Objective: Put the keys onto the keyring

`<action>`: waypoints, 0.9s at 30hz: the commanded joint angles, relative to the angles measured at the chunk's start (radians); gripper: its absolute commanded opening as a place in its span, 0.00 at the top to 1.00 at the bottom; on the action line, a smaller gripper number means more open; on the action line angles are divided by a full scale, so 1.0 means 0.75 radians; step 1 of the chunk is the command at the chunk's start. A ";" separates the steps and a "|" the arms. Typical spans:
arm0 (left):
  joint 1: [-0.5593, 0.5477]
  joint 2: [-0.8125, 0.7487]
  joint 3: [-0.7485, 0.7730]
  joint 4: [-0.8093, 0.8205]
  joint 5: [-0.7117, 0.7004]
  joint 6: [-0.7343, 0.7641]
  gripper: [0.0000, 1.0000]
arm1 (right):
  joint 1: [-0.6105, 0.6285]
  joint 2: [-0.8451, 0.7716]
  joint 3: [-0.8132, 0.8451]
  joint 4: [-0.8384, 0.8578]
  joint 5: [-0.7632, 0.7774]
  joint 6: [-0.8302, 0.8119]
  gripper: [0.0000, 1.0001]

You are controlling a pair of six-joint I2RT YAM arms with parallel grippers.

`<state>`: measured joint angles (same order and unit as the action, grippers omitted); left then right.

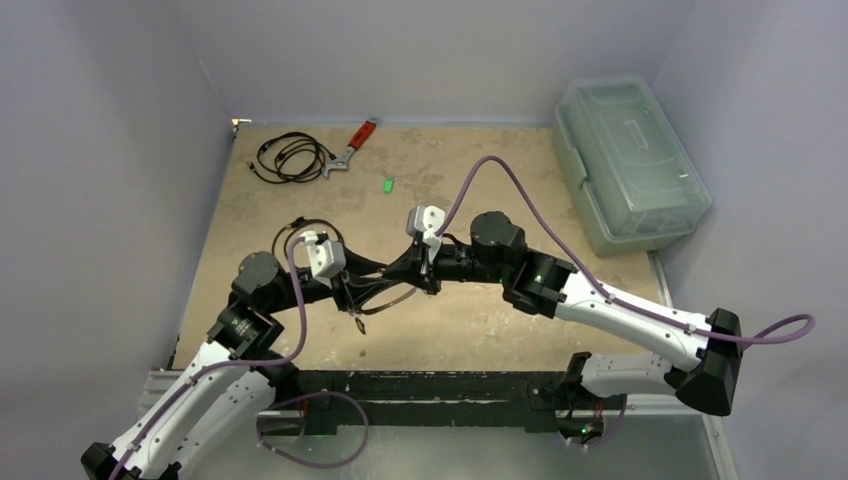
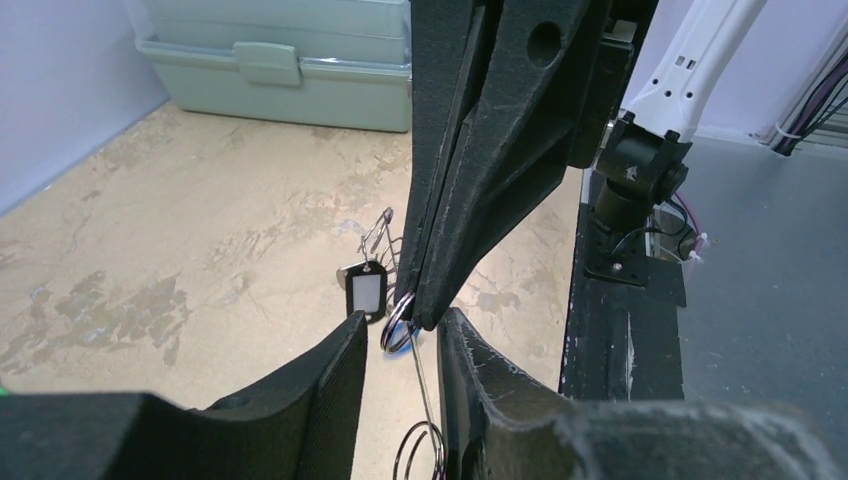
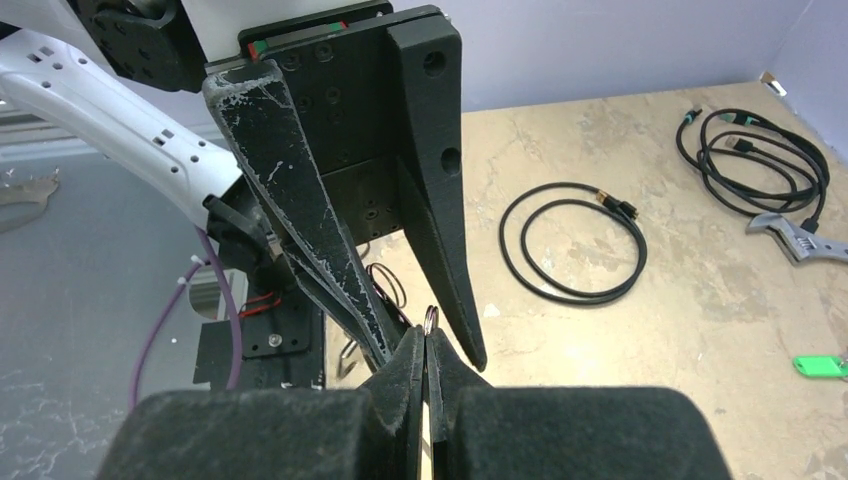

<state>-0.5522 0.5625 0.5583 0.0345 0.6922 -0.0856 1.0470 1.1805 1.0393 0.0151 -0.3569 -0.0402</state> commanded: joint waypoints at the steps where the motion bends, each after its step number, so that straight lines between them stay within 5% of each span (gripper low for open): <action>1: -0.004 -0.005 0.006 0.037 0.004 0.012 0.72 | 0.001 -0.012 0.082 0.023 -0.021 0.031 1.00; 15: -0.004 -0.017 -0.010 0.074 0.018 -0.003 1.00 | 0.001 0.019 0.127 -0.016 -0.020 0.045 1.00; 21: -0.004 -0.050 -0.010 0.066 0.008 0.014 1.00 | 0.001 0.016 0.117 -0.007 -0.067 0.045 0.99; 25: -0.004 -0.079 -0.027 0.077 0.009 0.049 1.00 | 0.001 -0.018 0.117 0.010 -0.003 0.079 0.60; 27: -0.004 -0.112 -0.051 0.104 0.010 0.066 1.00 | 0.001 -0.050 0.119 0.024 0.056 0.092 0.48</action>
<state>-0.5522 0.5167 0.5438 0.0368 0.6991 -0.0795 1.0416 1.1900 1.0805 -0.0143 -0.3725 -0.0025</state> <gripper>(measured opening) 0.114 0.413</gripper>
